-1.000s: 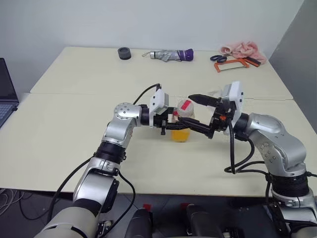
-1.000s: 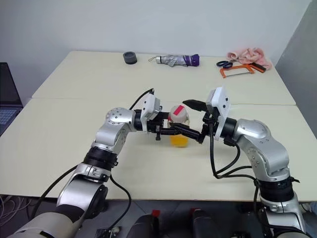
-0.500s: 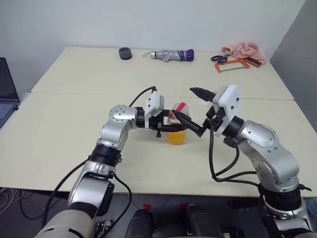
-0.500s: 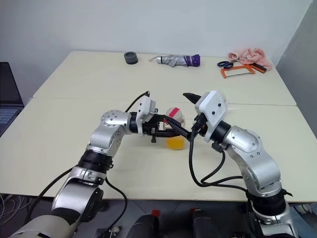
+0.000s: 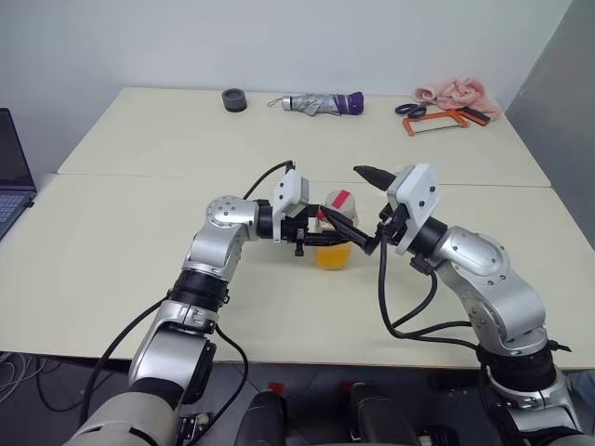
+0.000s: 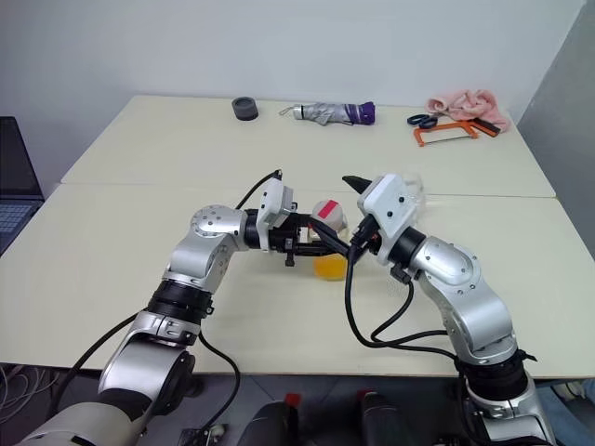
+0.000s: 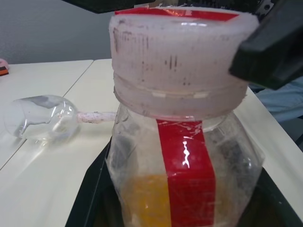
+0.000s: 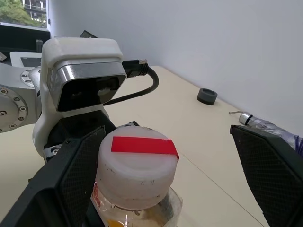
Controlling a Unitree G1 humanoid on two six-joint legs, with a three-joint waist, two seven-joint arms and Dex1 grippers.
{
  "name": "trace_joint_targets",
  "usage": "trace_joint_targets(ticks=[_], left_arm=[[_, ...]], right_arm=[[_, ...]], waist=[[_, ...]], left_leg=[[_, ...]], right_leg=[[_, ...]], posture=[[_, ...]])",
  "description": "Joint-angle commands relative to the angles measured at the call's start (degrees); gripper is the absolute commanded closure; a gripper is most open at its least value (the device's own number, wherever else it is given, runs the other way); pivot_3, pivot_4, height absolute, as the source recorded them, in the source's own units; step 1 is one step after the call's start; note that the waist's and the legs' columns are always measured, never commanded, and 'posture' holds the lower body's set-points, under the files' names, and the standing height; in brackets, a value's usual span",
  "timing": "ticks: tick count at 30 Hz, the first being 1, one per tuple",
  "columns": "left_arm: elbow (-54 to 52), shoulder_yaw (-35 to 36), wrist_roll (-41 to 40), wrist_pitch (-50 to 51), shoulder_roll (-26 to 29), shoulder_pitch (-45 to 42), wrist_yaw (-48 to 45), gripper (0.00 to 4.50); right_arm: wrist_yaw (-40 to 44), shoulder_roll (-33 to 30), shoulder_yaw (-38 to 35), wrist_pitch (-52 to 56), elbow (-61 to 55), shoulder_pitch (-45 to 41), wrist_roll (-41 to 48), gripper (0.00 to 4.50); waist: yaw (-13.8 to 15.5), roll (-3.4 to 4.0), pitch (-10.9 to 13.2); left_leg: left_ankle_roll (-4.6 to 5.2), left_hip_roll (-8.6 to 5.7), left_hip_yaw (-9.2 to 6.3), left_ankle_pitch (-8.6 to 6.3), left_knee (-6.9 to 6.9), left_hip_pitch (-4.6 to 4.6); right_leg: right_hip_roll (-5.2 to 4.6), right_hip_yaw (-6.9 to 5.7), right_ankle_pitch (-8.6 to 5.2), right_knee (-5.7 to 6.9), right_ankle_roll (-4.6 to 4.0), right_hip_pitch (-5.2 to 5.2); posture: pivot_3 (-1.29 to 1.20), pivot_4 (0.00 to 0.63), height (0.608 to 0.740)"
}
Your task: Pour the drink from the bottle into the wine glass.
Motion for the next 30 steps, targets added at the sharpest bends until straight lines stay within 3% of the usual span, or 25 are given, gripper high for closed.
trace_joint_targets(ticks=[1, 12, 24, 30], left_arm=[[-0.69, 0.83, -1.12, -1.13, 0.06, -1.48, -0.79, 2.73], [-0.18, 0.85, -0.85, -1.52, 0.1, -1.24, -0.49, 2.73], [1.42, 1.02, -0.75, -2.32, 0.47, -2.17, -0.92, 2.74], [2.41, 0.89, -0.61, -2.69, 0.33, -3.01, -1.65, 2.74]], right_arm=[[-1.7, -1.71, -5.04, -0.16, -0.93, 0.47, -0.75, 0.0], [-1.83, -3.99, -7.57, 2.31, -4.07, 2.89, 1.7, 0.0], [3.38, -6.64, -9.02, 7.41, -10.36, 4.72, 13.28, 0.0], [1.21, -4.6, -2.71, 5.44, -7.63, -0.24, 8.48, 0.0]], waist=[[0.0, 0.0, 0.0], [0.0, 0.0, 0.0], [0.0, 0.0, 0.0], [-0.09, 0.0, 0.0]], left_leg=[[0.0, 0.0, 0.0, 0.0, 0.0, 0.0], [0.0, 0.0, 0.0, 0.0, 0.0, 0.0], [0.0, 0.0, 0.0, 0.0, -0.01, 0.0], [0.0, 0.01, 0.0, 0.0, 0.0, 0.01]], right_leg=[[0.0, 0.0, 0.0, 0.0, 0.0, 0.0], [0.0, 0.01, 0.0, 0.0, 0.0, 0.0], [0.01, 0.0, 0.0, 0.0, 0.0, 0.0], [0.05, 0.01, 0.0, 0.01, 0.0, 0.0]], posture=[[0.0, 0.15, 0.74], [0.0, 0.15, 0.74], [0.0, 0.15, 0.74], [0.0, 0.15, 0.74]])
